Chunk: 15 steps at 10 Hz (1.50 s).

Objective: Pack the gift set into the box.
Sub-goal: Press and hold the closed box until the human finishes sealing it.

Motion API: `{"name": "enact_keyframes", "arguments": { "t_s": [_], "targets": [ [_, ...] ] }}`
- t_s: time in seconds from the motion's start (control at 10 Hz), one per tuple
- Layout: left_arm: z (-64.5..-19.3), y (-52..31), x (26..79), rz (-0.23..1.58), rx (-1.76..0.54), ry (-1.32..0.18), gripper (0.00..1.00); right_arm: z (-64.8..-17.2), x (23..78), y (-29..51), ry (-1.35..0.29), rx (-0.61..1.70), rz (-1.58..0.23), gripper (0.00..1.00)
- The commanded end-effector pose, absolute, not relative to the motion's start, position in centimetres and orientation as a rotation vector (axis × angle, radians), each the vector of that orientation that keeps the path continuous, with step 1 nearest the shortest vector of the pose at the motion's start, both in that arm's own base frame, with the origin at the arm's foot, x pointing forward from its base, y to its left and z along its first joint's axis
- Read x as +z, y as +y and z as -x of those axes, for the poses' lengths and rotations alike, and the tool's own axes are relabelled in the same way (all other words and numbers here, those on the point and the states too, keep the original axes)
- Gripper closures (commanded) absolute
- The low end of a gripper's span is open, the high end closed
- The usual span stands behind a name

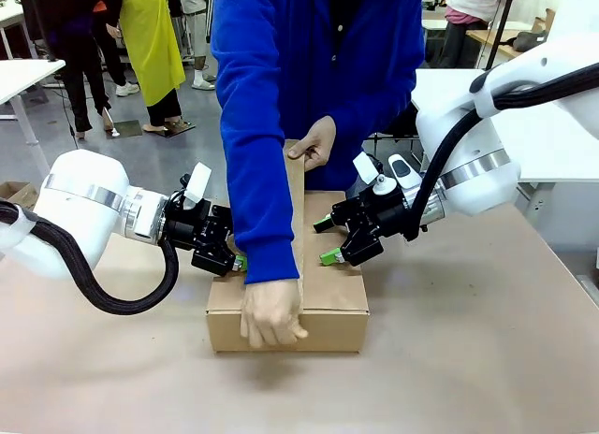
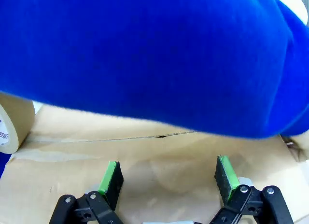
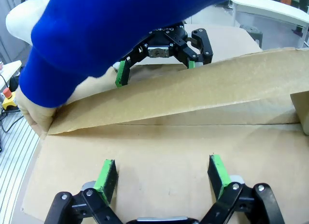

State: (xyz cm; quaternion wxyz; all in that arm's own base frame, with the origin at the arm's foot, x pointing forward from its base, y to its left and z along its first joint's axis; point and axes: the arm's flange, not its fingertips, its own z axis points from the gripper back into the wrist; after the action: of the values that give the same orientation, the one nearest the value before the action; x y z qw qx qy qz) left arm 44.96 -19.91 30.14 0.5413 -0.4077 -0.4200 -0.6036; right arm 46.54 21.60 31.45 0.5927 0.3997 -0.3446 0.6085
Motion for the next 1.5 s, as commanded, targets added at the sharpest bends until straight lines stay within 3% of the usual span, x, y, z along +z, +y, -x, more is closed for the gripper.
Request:
{"name": "enact_keyframes", "arguments": {
  "t_s": [0.0, 1.4],
  "targets": [
    [-44.74, -19.61, 29.8, 0.967, -1.448, -1.011, 0.0, -46.27, 31.08, 21.61, -0.803, 1.396, -0.929, 0.0],
    [-44.74, -19.61, 29.8, 0.967, -1.448, -1.011, 0.0, -46.27, 31.08, 21.61, -0.803, 1.396, -0.929, 0.0]
  ]
}}
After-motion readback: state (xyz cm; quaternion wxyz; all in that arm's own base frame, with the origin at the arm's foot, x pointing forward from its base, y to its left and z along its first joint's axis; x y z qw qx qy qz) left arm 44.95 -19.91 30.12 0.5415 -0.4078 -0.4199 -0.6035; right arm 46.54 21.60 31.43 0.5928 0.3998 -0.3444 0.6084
